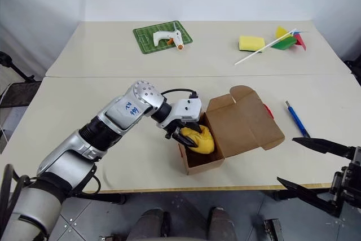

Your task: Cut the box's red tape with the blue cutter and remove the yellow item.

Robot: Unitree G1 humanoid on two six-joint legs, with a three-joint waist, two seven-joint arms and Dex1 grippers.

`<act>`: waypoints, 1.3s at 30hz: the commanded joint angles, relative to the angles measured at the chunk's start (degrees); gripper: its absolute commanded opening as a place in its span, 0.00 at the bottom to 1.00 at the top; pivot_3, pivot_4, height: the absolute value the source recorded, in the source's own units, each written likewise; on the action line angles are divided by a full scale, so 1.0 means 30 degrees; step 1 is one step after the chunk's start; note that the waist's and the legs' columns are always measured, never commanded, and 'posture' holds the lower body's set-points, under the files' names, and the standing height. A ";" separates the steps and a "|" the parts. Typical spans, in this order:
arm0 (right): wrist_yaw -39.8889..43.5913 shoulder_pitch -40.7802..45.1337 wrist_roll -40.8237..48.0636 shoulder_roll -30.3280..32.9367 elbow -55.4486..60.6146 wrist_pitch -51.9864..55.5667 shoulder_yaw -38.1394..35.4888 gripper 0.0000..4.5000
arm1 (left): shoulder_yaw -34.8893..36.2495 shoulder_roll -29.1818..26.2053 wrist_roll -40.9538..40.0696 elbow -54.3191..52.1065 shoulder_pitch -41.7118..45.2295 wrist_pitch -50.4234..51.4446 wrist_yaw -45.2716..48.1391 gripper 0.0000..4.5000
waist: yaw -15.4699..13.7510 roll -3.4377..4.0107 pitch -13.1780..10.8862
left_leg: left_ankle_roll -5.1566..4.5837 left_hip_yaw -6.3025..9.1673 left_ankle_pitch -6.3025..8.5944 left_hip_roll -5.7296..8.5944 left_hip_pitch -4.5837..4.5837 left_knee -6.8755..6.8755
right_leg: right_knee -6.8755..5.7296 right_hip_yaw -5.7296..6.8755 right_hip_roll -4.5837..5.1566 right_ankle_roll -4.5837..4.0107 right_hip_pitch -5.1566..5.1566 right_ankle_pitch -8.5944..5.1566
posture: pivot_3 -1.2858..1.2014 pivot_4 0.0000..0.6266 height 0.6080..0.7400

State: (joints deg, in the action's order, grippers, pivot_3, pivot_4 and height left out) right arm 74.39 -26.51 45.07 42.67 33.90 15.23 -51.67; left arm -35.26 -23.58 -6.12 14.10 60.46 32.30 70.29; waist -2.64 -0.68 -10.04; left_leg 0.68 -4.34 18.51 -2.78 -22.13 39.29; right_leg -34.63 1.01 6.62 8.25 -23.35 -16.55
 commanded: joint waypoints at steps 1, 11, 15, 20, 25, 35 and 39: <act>-0.0821 0.1019 0.0684 0.0088 0.0229 -0.0300 0.0877 1.00 | 0.2590 0.0315 -0.0536 0.1678 0.0575 -0.1066 -0.0544 0.34 | 0.0031 -0.0001 -0.0001 | -0.0003 -0.0004 0.0000 0.0000 -0.0011 0.0010 | 0.0001 -0.0002 0.0003 0.0004 -0.0005 0.0002 | 0.52 0.24 1.00; -0.3110 0.6102 0.2228 0.0258 -0.0833 0.0811 0.5170 1.00 | 1.1683 -0.0071 -0.5048 0.5371 0.0488 -0.2504 -0.1397 0.00 | 0.0458 -0.0010 -0.0008 | 0.0068 -0.0008 -0.0043 -0.0001 -0.0031 0.0004 | -0.0105 0.0017 0.0007 0.0011 -0.0032 0.0005 | 0.52 0.24 1.00; -0.4477 0.8405 0.4268 -0.0008 -0.1059 0.2284 0.7055 1.00 | 1.3661 -0.2164 -0.5280 0.3057 -0.2694 -0.2140 -0.2591 0.00 | 0.0709 -0.0002 -0.0006 | 0.0088 -0.0031 -0.0054 -0.0018 -0.0001 -0.0037 | -0.0121 0.0011 -0.0002 0.0012 -0.0043 0.0006 | 0.52 0.24 1.00; -0.2534 1.0537 0.1927 -0.0468 -0.1814 0.1457 1.1671 1.00 | 1.8440 -0.4259 -0.5561 -0.2494 -1.1158 -0.2296 -0.6072 0.00 | 0.1179 -0.0039 -0.0022 | 0.0101 -0.0078 -0.0051 -0.0082 0.0019 -0.0073 | -0.0151 0.0016 -0.0006 0.0001 -0.0087 -0.0001 | 0.52 0.24 1.00; -0.1347 1.1541 -0.0880 -0.1412 -0.4447 -0.1840 1.2703 1.00 | 1.8574 -0.4490 -0.4757 -0.4109 -1.4627 -0.2938 -0.7751 0.00 | 0.0268 -0.0084 -0.0033 | 0.0085 -0.0035 -0.0039 -0.0020 -0.0027 -0.0026 | -0.0110 0.0072 0.0056 0.0002 -0.0048 0.0003 | 0.52 0.24 1.00; -0.0391 1.0771 -0.1682 -0.1558 -0.6853 -0.4251 1.1739 1.00 | 1.9207 -0.4902 -0.5762 -0.5607 -1.6965 -0.1735 -0.8492 0.42 | 0.0585 -0.0078 -0.0027 | 0.0118 -0.0066 -0.0059 -0.0062 0.0013 -0.0063 | -0.0127 0.0084 0.0015 -0.0039 -0.0059 0.0047 | 0.52 0.24 1.00; -0.0038 1.0165 -0.1889 -0.1013 -0.7776 -0.4889 1.0650 1.00 | 2.1630 -0.5964 -0.7354 -0.7823 -1.8815 -0.1568 -0.7507 0.70 | 0.0799 -0.0077 -0.0028 | 0.0121 -0.0081 -0.0053 -0.0077 0.0017 -0.0073 | -0.0117 0.0080 0.0015 -0.0044 -0.0062 0.0045 | 0.52 0.24 1.00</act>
State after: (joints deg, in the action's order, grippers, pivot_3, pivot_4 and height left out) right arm 73.60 3.97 39.19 38.24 10.69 2.16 -16.79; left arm 25.22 -39.57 -25.24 -4.89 5.07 27.10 46.36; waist -0.24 -0.92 -10.13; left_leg 1.05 -4.60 18.36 -3.02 -22.09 39.07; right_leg -34.96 1.24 6.67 8.12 -23.53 -16.41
